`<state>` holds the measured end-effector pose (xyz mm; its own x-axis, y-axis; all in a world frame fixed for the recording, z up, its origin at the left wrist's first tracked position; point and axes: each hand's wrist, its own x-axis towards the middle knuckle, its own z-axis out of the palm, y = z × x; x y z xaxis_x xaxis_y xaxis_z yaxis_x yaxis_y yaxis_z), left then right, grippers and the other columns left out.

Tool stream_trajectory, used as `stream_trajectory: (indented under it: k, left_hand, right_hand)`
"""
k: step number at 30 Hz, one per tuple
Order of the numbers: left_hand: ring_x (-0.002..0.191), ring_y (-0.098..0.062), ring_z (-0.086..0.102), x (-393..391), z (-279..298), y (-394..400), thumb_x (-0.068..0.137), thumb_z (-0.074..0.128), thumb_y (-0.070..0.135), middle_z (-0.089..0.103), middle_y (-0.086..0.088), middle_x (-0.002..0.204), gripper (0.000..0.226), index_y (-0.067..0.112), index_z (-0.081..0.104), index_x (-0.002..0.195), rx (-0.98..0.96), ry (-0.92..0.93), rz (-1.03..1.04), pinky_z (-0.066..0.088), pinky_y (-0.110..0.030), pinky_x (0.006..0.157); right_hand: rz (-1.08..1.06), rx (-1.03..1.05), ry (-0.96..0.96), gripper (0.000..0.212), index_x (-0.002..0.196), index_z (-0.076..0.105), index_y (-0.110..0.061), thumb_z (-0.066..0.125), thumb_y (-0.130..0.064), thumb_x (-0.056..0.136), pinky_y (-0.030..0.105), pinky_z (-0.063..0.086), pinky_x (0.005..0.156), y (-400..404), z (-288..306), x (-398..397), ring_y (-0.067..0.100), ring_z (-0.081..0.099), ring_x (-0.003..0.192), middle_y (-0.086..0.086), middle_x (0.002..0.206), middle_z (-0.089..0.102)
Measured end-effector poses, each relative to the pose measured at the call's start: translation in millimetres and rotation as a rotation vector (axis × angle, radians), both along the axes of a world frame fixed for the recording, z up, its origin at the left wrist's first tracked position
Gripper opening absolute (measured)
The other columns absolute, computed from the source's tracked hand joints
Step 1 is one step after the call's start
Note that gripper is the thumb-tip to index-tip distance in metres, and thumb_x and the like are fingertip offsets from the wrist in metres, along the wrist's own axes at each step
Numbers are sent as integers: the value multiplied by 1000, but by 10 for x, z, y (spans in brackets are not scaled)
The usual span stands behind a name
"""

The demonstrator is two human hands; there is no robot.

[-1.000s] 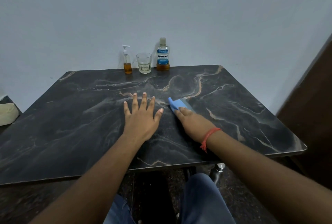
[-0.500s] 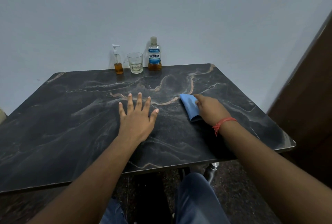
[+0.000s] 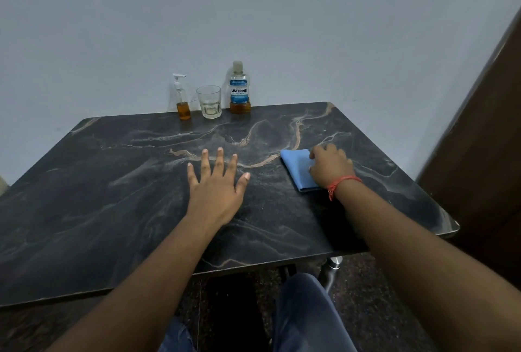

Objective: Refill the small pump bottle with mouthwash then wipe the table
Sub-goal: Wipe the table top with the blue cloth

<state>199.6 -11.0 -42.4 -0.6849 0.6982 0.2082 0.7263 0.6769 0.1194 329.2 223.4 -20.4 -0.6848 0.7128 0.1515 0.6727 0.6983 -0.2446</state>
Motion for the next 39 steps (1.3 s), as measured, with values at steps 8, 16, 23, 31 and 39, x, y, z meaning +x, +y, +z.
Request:
stream_trajectory:
  k: [8,16,23,31,39]
  left_hand:
    - [152,-29,-22,51,-10,68,99,3,66,-9,-1,169,70,33,2,161,-5,6,-9,-10,-61,120]
    - [152,-29,-22,1,-7,58,98,2,66,-8,-1,169,71,33,3,160,-8,10,-6,-11,-61,119]
    - [152,-30,-22,45,-26,129,97,1,66,-8,-2,169,72,33,3,161,-11,-3,-24,-11,-62,119]
    - [153,-29,-21,147,-15,197,97,0,66,-8,-2,169,72,32,3,161,-20,8,-43,-10,-62,120]
    - [153,-29,-21,111,0,151,95,-2,67,-7,-2,170,74,33,4,161,-11,13,-38,-9,-62,120]
  right_hand:
    - [407,66,-243,61,155,13,-33,23,-56,99,52,6,120,-149,-223,-218,25,6,151,-1,165,9]
    - [396,68,-185,56,156,13,-24,23,-30,101,45,11,122,-150,-291,-204,23,13,151,0,164,15]
    - [303,55,-168,57,154,19,-15,28,-24,99,48,19,119,14,-205,-34,25,22,145,4,159,27]
    - [337,127,-185,61,157,10,-14,26,-23,98,44,3,123,-98,-291,-95,20,13,150,6,163,18]
    - [357,59,-91,63,156,14,-8,31,-1,95,32,15,119,-126,-272,-209,26,22,147,15,160,22]
